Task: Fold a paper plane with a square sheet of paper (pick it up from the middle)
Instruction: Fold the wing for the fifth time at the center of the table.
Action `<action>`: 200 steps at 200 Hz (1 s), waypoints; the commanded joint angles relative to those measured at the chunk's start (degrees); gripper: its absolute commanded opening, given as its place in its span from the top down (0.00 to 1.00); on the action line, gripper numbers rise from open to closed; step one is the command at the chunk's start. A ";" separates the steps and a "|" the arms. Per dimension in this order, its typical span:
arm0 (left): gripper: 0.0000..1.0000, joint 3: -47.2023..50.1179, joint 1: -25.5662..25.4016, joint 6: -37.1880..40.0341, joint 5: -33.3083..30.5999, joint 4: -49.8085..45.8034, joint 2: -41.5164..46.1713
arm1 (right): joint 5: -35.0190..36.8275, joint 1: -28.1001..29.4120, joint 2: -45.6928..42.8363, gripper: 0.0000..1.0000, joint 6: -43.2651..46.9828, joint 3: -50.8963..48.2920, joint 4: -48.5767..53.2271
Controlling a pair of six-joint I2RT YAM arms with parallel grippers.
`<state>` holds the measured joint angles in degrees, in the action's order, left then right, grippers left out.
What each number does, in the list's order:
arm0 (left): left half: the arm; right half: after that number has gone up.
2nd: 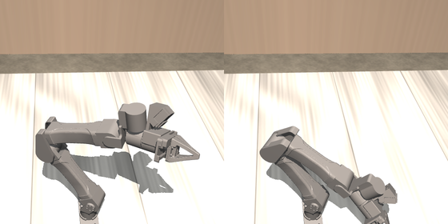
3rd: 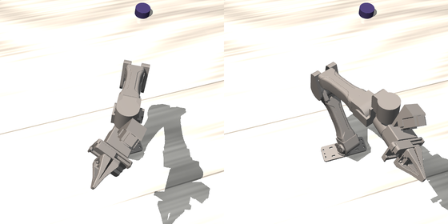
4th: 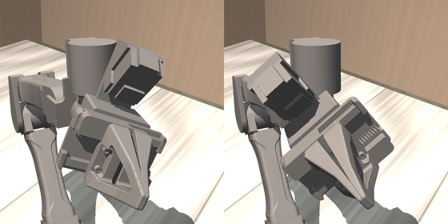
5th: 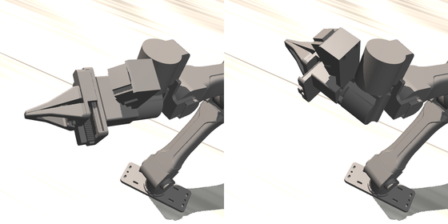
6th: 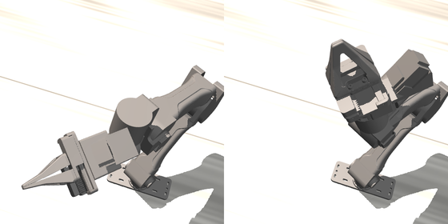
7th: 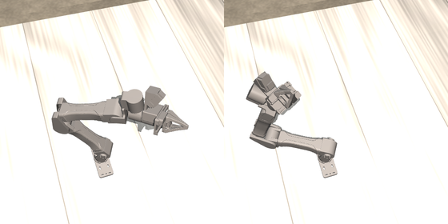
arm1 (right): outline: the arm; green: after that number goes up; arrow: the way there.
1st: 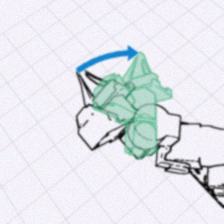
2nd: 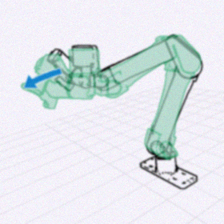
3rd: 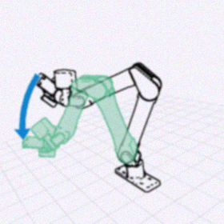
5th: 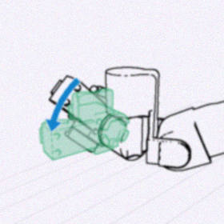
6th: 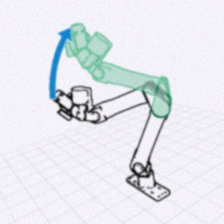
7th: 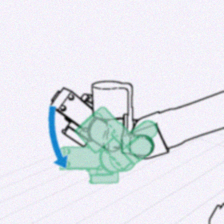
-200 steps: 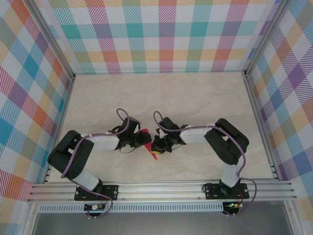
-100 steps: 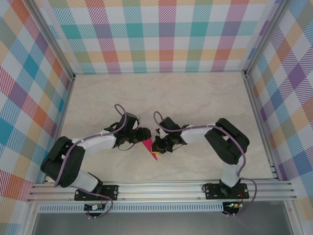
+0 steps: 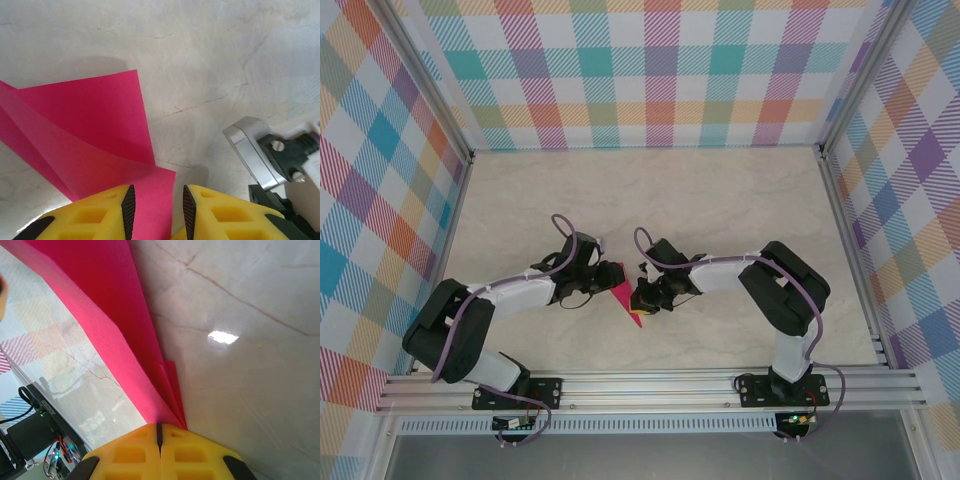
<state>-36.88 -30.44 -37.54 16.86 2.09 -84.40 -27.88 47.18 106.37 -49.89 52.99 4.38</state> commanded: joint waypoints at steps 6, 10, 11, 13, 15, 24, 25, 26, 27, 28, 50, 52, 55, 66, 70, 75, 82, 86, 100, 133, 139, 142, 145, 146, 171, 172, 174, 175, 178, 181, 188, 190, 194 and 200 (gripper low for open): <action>0.68 0.09 1.07 1.13 -2.91 1.99 -2.91 | 2.51 -0.24 3.07 1.00 1.81 -1.72 9.72; 0.68 -0.09 1.12 1.15 -3.28 2.11 -3.39 | 2.48 -0.24 3.08 1.00 1.82 -1.75 9.78; 0.68 -0.10 1.10 1.20 -3.35 2.07 -3.53 | 2.48 -0.24 3.07 1.00 1.82 -1.75 9.82; 0.68 -0.29 1.09 1.25 -3.64 2.05 -3.81 | 2.48 -0.24 3.13 1.00 1.81 -1.75 9.82; 0.68 -0.47 1.08 1.24 -3.89 1.98 -4.05 | 2.57 -0.24 3.14 1.00 1.81 -1.82 9.85; 0.68 -1.06 1.08 1.42 -5.42 0.92 -5.19 | 2.71 -0.24 3.06 1.00 1.90 -1.93 9.98; 0.68 -1.12 1.08 1.42 -5.65 0.73 -5.35 | 2.68 -0.20 3.10 1.00 1.90 -1.97 10.05; 0.69 -1.15 1.12 1.46 -5.89 0.64 -5.52 | 2.67 -0.22 3.08 1.00 1.94 -1.99 10.08; 0.69 -1.29 1.10 1.44 -6.10 0.46 -5.65 | 2.66 -0.23 3.11 1.00 2.01 -2.05 10.10; 0.69 -1.41 1.09 1.47 -6.34 0.29 -5.80 | 2.66 -0.24 3.08 1.00 2.00 -2.08 10.11; 0.69 -2.37 1.33 1.30 -9.49 -1.14 -7.99 | 3.18 -0.33 2.82 1.00 2.73 -2.10 11.51; 0.69 -2.48 1.34 1.32 -9.59 -1.37 -8.13 | 3.25 -0.29 2.80 1.00 2.77 -2.10 11.65; 0.69 -2.69 1.39 1.42 -9.76 -1.66 -8.34 | 3.27 -0.32 2.73 1.00 2.94 -2.10 11.81; 0.70 -3.35 1.43 2.00 -10.18 -2.81 -8.91 | 3.44 -0.33 2.45 1.00 3.12 -2.42 12.18; 0.70 -3.53 1.45 2.16 -10.34 -3.02 -9.02 | 3.54 -0.28 2.29 1.00 3.13 -2.58 12.25; 0.70 -3.59 1.43 2.12 -10.61 -3.17 -8.98 | 3.68 -0.33 2.18 1.00 3.28 -2.80 12.31; 0.70 -3.71 1.50 2.37 -10.86 -3.32 -8.94 | 3.62 -0.33 2.03 1.00 3.52 -3.00 12.42; 0.70 -3.84 1.59 2.67 -10.96 -3.67 -8.86 | 3.54 -0.32 2.06 1.00 3.64 -3.02 12.42; 0.70 -4.44 2.15 3.26 -11.33 -4.87 -8.83 | 3.23 -0.33 1.79 1.00 4.08 -3.40 12.41; 0.69 -5.86 4.15 4.79 -10.49 -5.70 -9.09 | 2.58 -0.33 1.65 1.00 4.85 -3.69 12.44; 0.69 -6.17 4.56 5.18 -10.13 -5.65 -9.34 | 2.35 -0.33 1.63 1.00 4.97 -3.77 12.45; 0.69 -6.36 4.85 5.45 -10.01 -5.66 -9.54 | 2.26 -0.31 1.57 1.00 5.12 -3.75 12.47; 0.69 -6.57 5.17 5.64 -9.93 -5.69 -9.76 | 2.15 -0.33 1.66 1.00 5.24 -3.70 12.48; 0.69 -6.64 5.23 5.68 -9.88 -5.69 -9.83 | 2.14 -0.33 1.66 1.00 5.28 -3.70 12.53; 0.69 -7.50 8.03 6.97 -7.35 -5.38 -11.51 | 2.07 -0.29 1.75 1.00 6.61 -2.97 13.63; 0.69 -7.50 8.12 7.05 -7.27 -5.36 -11.54 | 2.05 -0.31 1.79 1.00 6.63 -2.93 13.63; 0.69 -7.50 8.33 7.04 -7.13 -5.23 -11.59 | 2.04 -0.33 1.77 1.00 6.64 -2.97 13.70; 0.69 -7.50 8.44 7.09 -7.07 -5.24 -11.67 | 2.04 -0.37 1.76 1.00 6.64 -2.98 13.67; 0.69 -7.48 8.68 7.09 -6.88 -5.13 -11.80 | 2.04 -0.41 1.81 1.00 6.65 -2.96 13.69; 0.69 -7.47 8.98 7.17 -6.56 -4.99 -12.01 | 1.99 -0.40 1.82 1.00 6.71 -2.94 13.65; 0.69 -7.48 9.54 7.30 -5.67 -4.73 -12.45 | 1.70 -0.42 1.91 1.00 6.81 -2.85 13.58; 0.69 -7.54 9.70 7.43 -5.45 -4.66 -12.61 | 1.69 -0.42 1.91 1.00 6.82 -2.84 13.51; 0.69 -7.57 9.92 7.75 -5.21 -4.77 -12.79 | 1.48 -0.49 2.00 1.00 6.82 -2.78 13.39; 0.69 -7.74 10.25 7.98 -5.26 -5.01 -13.11 | 1.30 -0.51 2.10 1.00 6.93 -2.72 13.33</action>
<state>-43.83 -24.45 -32.64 16.32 -2.66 -94.59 -28.16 46.94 106.34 -44.58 52.95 5.19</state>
